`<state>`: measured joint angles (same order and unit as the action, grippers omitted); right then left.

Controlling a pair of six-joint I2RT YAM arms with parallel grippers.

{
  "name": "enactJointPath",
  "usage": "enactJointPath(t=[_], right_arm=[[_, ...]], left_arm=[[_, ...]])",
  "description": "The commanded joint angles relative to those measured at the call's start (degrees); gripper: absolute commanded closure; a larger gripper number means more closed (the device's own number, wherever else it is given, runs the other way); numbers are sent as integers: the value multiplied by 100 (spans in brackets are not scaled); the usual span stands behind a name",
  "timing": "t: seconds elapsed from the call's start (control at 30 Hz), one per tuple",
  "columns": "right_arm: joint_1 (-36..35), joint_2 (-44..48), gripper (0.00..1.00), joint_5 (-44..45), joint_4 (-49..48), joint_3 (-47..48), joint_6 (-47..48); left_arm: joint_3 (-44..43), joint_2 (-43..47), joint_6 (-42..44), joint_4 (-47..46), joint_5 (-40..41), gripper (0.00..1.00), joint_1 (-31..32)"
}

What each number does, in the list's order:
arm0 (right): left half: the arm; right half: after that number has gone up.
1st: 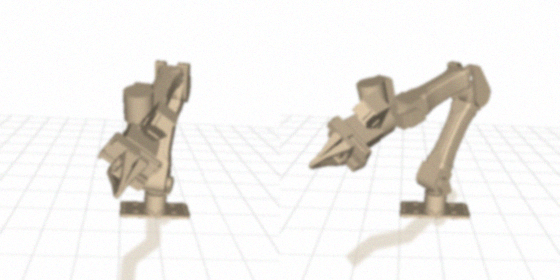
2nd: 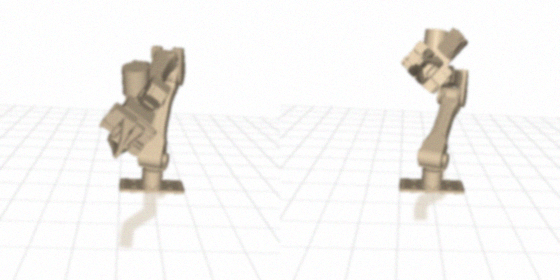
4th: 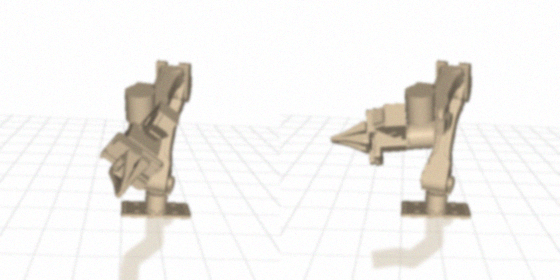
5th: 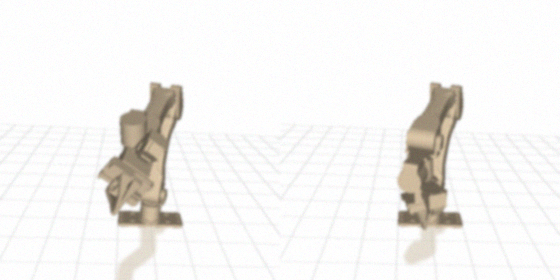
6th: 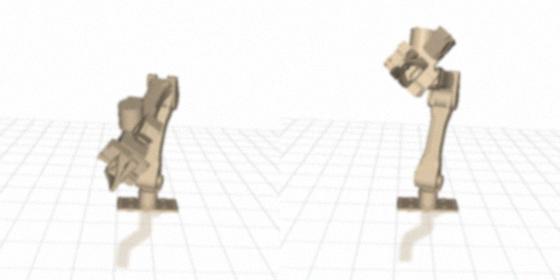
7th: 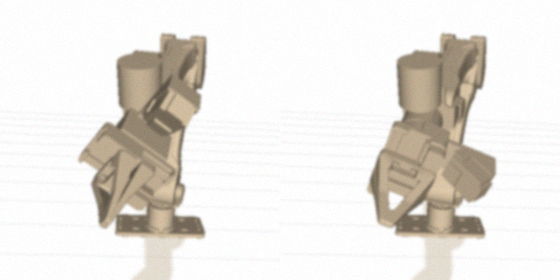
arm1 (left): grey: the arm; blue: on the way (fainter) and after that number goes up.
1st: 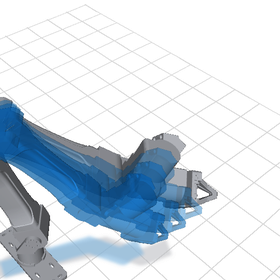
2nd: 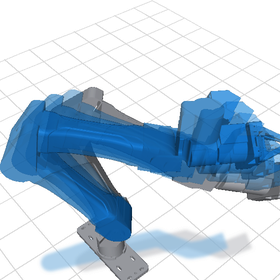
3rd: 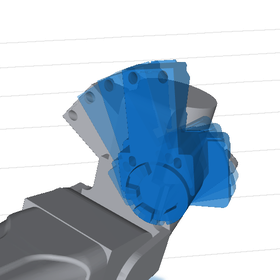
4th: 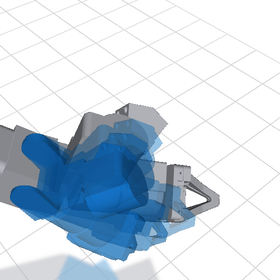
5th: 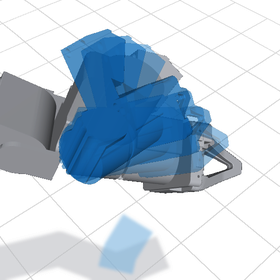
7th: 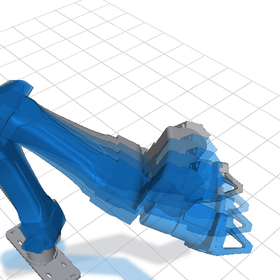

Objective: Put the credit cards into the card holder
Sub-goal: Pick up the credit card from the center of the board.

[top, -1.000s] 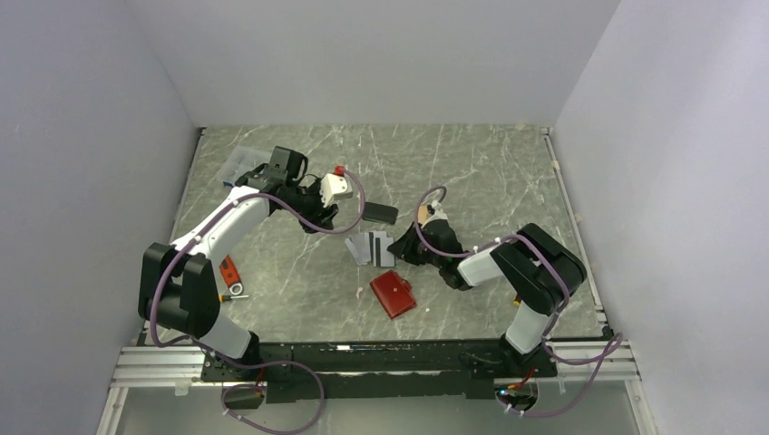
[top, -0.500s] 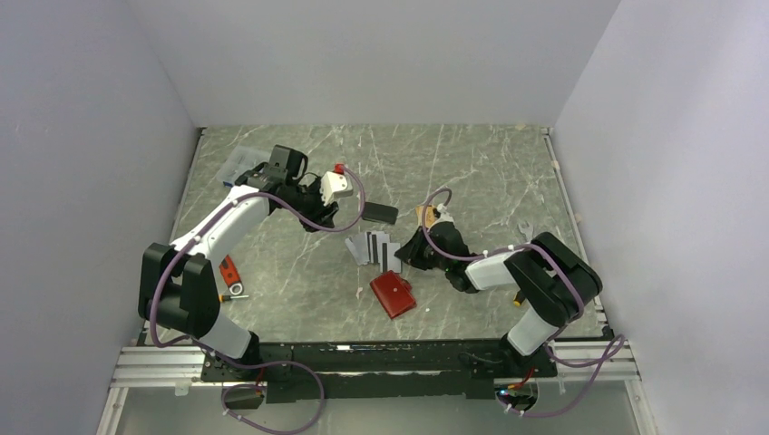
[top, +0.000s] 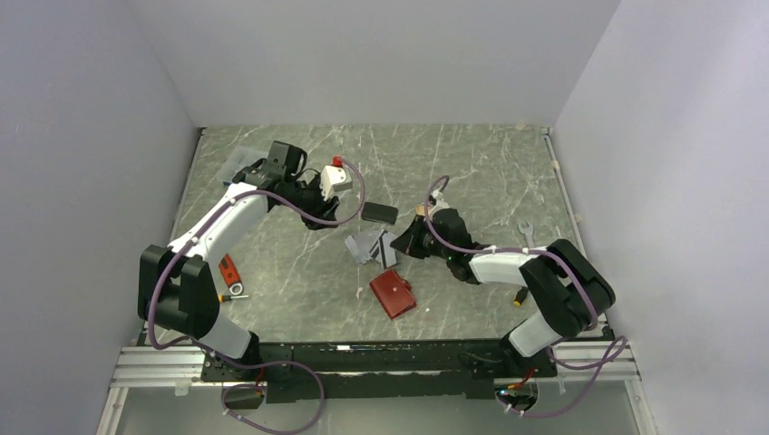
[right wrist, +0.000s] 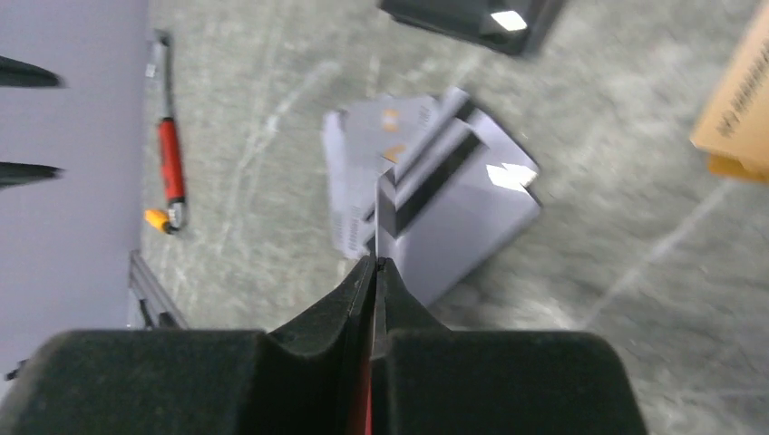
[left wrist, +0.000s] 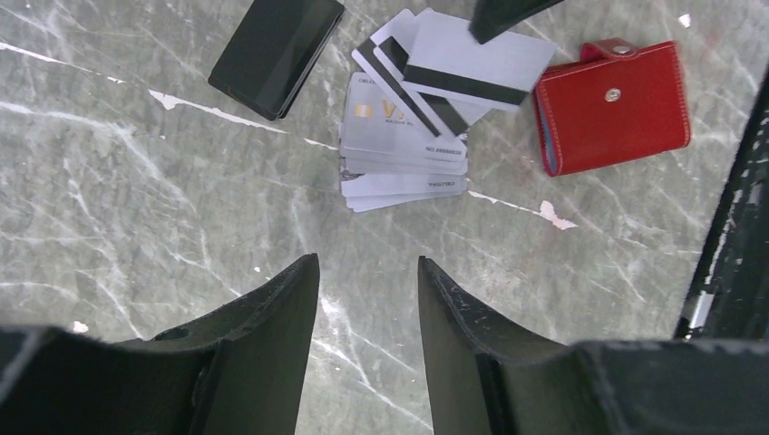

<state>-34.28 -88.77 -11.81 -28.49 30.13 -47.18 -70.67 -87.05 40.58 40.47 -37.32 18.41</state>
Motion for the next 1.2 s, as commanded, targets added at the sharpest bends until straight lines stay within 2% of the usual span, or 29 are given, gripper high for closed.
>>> enactJointPath(t=[0.0,0.2,0.3,0.47,0.6,0.67,0.77,0.87,1.17], right_arm=[[116,347,99,-552,-240,417,209],[188,350,100,-758,-82,753,287],[209,406,100,-835,-46,841,267],[275,931,100,-916,-239,738,38],[293,1332,100,-904,-548,597,-293],[293,1454,100,-878,-738,516,-488],[292,1537,100,-858,-1014,458,-822],[282,1488,100,-884,-1340,513,-1185],[252,1303,100,-966,-1830,832,-1676]], left_arm=[[-246,206,-277,159,-552,50,-21],[-219,201,-441,223,-837,48,-45],[-197,237,-800,116,-1354,45,-196],[-83,267,-2541,-693,-2942,35,-750],[535,549,-4535,-2347,-3615,35,-853],[823,701,-5483,-3140,-3654,36,-848],[967,715,-6240,-3564,-3560,41,-841],[1255,729,-7225,-4525,-3641,43,-804],[1366,708,-7695,-4969,-3550,45,-749]])
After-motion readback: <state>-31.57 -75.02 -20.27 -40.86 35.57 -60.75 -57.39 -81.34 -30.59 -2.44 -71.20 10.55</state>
